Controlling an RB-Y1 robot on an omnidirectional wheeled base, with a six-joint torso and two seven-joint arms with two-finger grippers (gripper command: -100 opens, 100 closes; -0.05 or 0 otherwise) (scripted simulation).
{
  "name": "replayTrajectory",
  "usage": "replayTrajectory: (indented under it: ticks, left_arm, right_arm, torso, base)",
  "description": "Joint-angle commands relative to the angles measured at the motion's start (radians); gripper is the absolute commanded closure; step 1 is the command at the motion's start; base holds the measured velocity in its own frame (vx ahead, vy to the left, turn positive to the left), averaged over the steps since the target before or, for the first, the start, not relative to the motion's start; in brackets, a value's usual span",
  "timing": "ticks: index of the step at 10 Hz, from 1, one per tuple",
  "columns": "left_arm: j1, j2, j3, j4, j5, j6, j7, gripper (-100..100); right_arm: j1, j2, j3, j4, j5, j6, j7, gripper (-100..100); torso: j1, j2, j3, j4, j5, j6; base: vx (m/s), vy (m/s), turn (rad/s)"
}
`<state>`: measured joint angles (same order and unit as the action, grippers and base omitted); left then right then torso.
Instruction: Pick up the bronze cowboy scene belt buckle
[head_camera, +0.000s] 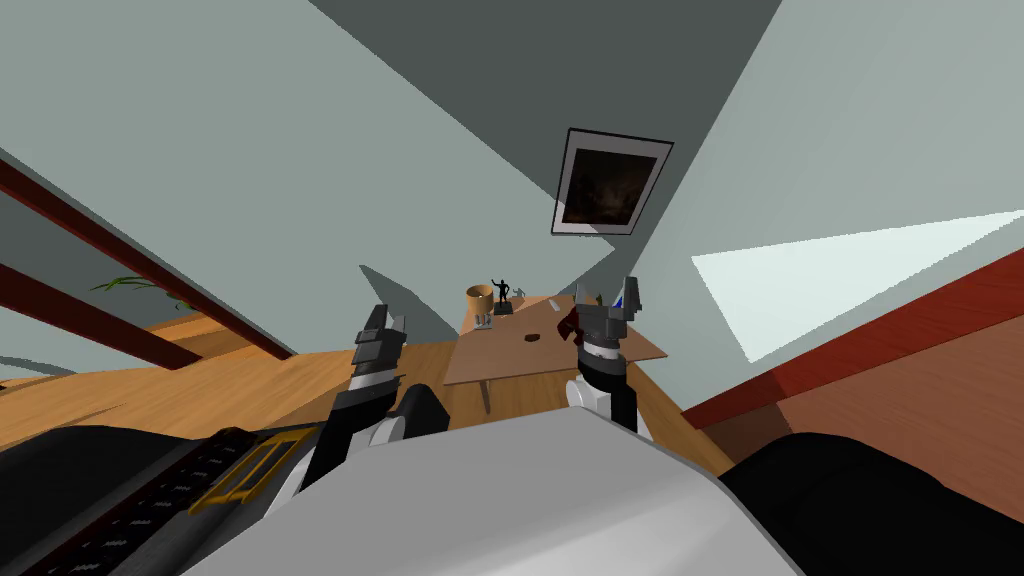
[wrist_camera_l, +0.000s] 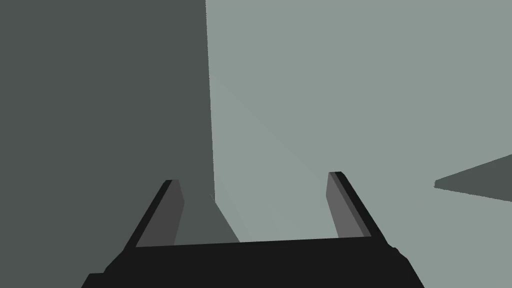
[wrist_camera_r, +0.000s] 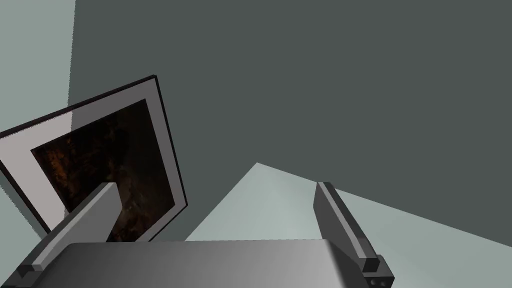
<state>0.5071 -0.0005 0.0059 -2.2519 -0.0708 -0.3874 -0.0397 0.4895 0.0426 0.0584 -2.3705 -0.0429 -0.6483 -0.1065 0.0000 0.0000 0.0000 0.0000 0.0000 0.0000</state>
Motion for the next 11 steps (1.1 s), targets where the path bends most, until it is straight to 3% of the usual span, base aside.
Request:
replayTrajectory:
  ticks: [1, 6, 11]
  left_arm:
    - [0.000, 0.000, 0.000, 0.000, 0.000, 0.000, 0.000, 0]
    - [0.000, 0.000, 0.000, 0.000, 0.000, 0.000, 0.000, 0]
    - [0.000, 0.000, 0.000, 0.000, 0.000, 0.000, 0.000, 0]
  right_arm:
    - [-0.003, -0.041, 0.006, 0.013, 0.006, 0.002, 0.002, -100]
    - [-0.023, -0.183, 0.042, 0.089, 0.038, 0.014, 0.016, -100]
    - [-0.056, -0.346, 0.106, 0.218, 0.094, 0.031, 0.038, -100]
  torso:
    - [0.000, 0.000, 0.000, 0.000, 0.000, 0.000]
    - [-0.007, -0.002, -0.001, -0.001, -0.002, 0.000]
    - [-0.006, 0.000, 0.000, 0.000, -0.002, 0.000]
  base:
    - [0.007, -0.022, 0.047]
    - [0.022, -0.079, 0.106]
    - [-0.006, -0.084, 0.162]
